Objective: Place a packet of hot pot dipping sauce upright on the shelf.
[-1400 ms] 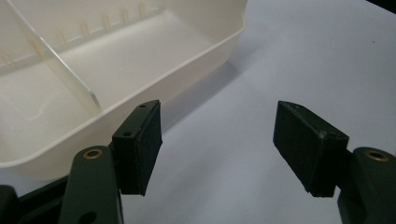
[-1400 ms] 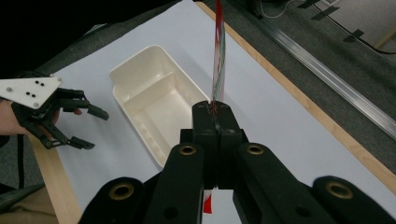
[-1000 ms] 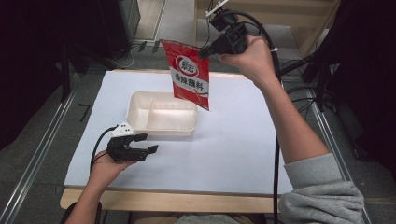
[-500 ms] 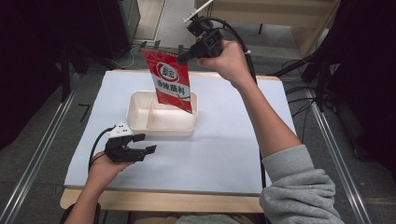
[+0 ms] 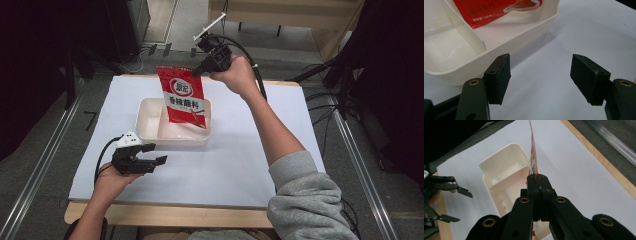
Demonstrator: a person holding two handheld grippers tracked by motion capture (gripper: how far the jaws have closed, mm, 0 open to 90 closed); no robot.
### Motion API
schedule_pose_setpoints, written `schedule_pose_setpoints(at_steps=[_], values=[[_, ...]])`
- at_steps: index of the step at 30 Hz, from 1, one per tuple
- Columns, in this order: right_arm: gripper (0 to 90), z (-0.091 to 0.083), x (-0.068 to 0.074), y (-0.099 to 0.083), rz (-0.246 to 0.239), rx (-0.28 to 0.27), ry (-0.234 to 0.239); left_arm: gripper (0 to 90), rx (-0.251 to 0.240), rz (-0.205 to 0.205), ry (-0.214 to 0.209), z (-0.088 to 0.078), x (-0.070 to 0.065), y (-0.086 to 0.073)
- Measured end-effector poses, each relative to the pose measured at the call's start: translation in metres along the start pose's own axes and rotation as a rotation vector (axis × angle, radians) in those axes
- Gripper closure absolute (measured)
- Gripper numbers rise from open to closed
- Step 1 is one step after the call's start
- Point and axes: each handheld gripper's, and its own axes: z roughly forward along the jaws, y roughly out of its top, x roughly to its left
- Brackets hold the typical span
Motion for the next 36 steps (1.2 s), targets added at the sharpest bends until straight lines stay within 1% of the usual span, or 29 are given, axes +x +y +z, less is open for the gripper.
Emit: schedule_pose_setpoints(at_steps=[1,2,4,5,7,10,13,14,15,17,19,23,28,30,32,33,34,36], values=[[90.0,0.000,0.000,0.000,0.000,0.000,0.000,33.7,0.000,0.000,0.000,0.000,0.000,0.000],[90.0,0.000,-0.004,-0.002,0.014,-0.005,-0.012,33.7,0.003,0.005,0.002,0.000,0.000,0.000],[90.0,0.000,-0.005,-0.002,0.017,-0.008,-0.014,33.7,0.004,0.007,0.004,0.000,-0.001,0.000],[90.0,0.001,-0.009,-0.004,0.020,-0.013,-0.026,33.7,0.004,0.009,0.002,0.000,0.000,0.000],[90.0,0.002,-0.011,-0.005,0.028,-0.018,-0.037,33.8,0.003,0.010,0.001,0.000,0.000,0.000],[90.0,0.007,-0.017,-0.006,0.044,-0.023,-0.056,33.7,0.000,0.005,-0.001,0.000,0.000,0.000],[90.0,0.015,-0.022,-0.006,0.032,-0.031,-0.083,33.9,0.004,0.010,-0.004,0.001,0.000,0.001],[90.0,0.015,-0.022,-0.006,0.032,-0.031,-0.083,33.9,0.004,0.010,-0.004,0.001,0.000,0.001],[90.0,0.021,-0.026,-0.006,0.043,-0.032,-0.092,33.9,0.002,0.009,-0.004,0.001,0.000,0.001],[90.0,0.025,-0.027,-0.006,0.041,-0.032,-0.099,33.9,0.002,0.009,-0.006,0.001,0.000,0.001],[90.0,0.030,-0.027,-0.005,0.042,-0.024,-0.108,33.8,-0.001,0.004,-0.007,0.001,0.001,0.001],[90.0,0.038,-0.028,-0.003,0.041,-0.009,-0.121,33.9,-0.002,0.005,-0.011,0.000,0.001,0.001],[90.0,0.045,-0.026,-0.002,0.044,-0.004,-0.124,33.9,0.001,0.009,-0.009,0.001,0.000,0.001],[90.0,0.047,-0.025,-0.002,0.037,0.003,-0.142,33.9,0.003,0.004,-0.012,0.001,0.000,0.001],[90.0,0.047,-0.028,-0.005,0.060,-0.003,-0.141,33.9,0.002,0.004,-0.012,0.001,0.000,0.001],[90.0,0.047,-0.028,-0.005,0.060,-0.003,-0.141,33.9,0.001,0.004,-0.013,0.001,0.000,0.001],[90.0,0.046,-0.031,-0.008,0.073,-0.002,-0.137,33.9,0.000,0.004,-0.011,0.000,0.000,0.001],[90.0,0.046,-0.032,-0.009,0.075,-0.002,-0.141,33.9,0.001,0.004,-0.011,0.000,0.000,0.000]])
